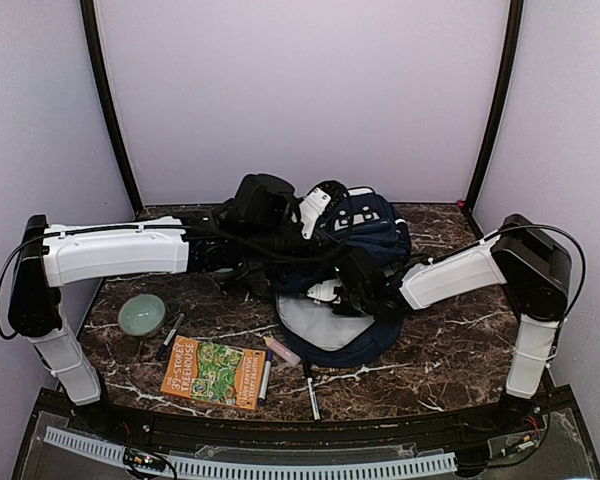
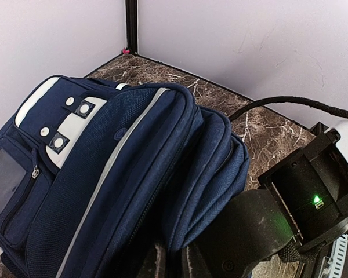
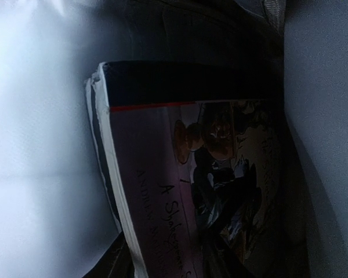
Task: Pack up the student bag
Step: Adjust the book in the largest pocket of the bag, then place the largest pocket of the bag in the student bag.
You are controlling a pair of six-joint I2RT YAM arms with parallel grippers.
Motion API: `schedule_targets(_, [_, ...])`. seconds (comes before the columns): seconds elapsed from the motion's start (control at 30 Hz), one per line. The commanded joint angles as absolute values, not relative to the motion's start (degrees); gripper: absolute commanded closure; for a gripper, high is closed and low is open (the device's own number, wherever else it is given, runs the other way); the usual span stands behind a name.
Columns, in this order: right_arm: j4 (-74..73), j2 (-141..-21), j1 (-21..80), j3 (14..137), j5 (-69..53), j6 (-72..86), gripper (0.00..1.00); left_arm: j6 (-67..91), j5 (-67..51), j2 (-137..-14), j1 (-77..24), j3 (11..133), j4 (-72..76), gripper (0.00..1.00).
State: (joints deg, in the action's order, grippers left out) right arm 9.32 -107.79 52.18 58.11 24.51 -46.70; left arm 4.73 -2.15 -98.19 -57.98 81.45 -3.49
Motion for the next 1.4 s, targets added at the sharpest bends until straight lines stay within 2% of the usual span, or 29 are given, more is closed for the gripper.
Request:
schedule_targets(0.0, [12.80, -108.29, 51.63, 58.71, 27.10, -46.50, 0.59, 5.83, -6.09, -93.25, -59.77, 82.20, 0.15, 1.00])
schedule_targets(0.17, [7.29, -102.04, 53.33, 55.37, 21.47, -48.10, 0.54, 5.01, -4.97, -93.98, -59.77, 82.31, -1.00, 1.00])
schedule_targets(0.4, [-9.30, -89.22, 56.13, 50.82, 12.27, -45.56, 0.50, 3.85, -1.84, -99.61, -59.31, 86.43, -3.85, 1.00])
schedule_targets(0.73, [-26.44, -68.80, 55.68, 40.74, 6.96, -43.17, 0.49, 5.72, -9.76, -113.36, -56.76, 95.82, -1.15, 1.00])
schedule_targets(0.9, [-30.26, -65.03, 51.55, 41.27, -1.89, -43.47, 0.50, 7.97, -14.64, -118.16, -56.00, 97.17, 1.59, 0.99])
schedule_targets(0.93, [-31.72, -65.22, 50.85, 42.70, -4.29, -43.31, 0.51, 8.41, -15.38, -118.67, -55.99, 97.49, 1.92, 0.96])
schedule_targets(1.07, [-36.77, -64.46, 49.69, 47.64, -10.59, -41.88, 0.51, 8.48, -15.47, -117.50, -55.90, 99.54, -2.85, 0.66])
schedule_targets(1.17, [-38.70, -64.64, 48.29, 51.29, -14.04, -40.89, 0.52, 8.18, -14.14, -110.32, -55.96, 92.41, -1.79, 0.48])
schedule_targets(1.23, [-40.74, -65.87, 47.71, 55.02, -17.29, -40.54, 0.52, 8.82, -11.30, -102.55, -55.90, 85.73, -0.25, 0.41])
schedule_targets(1.37, [-44.37, -69.99, 46.99, 63.34, -22.99, -39.86, 0.53, 11.79, -4.70, -90.40, -55.90, 75.10, -2.28, 0.36])
